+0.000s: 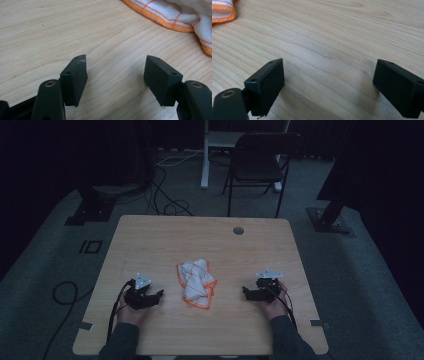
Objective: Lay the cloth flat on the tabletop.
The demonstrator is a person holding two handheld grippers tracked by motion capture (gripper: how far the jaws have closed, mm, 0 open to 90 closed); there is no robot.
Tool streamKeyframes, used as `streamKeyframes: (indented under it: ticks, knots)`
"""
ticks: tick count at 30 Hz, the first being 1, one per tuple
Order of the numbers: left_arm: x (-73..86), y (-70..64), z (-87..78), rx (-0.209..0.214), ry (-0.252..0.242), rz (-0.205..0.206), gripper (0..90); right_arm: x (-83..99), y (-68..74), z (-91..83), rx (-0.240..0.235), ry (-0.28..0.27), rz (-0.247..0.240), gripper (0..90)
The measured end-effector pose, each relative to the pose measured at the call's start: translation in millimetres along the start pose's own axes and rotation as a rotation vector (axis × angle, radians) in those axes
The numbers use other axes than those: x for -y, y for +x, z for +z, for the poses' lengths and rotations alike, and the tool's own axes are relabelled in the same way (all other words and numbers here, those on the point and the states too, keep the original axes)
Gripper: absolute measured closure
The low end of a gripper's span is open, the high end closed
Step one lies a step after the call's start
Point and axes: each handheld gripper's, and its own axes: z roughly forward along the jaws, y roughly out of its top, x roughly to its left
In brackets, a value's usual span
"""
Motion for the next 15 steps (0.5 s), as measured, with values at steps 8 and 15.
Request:
streamKeyframes:
  ticks: [8,15]
  knots:
    - [0.3,-0.7,-0.5,-0.006,0.001,-0.005,36.2,-0.5,0.4,0.1,-0.007,-0.004,-0.004,12.5]
    - [0.6,-1.3,-0.7,-0.013,-0.002,-0.011,37.1,-0.6,0.5,0.4,-0.014,-0.003,-0.012,11.7]
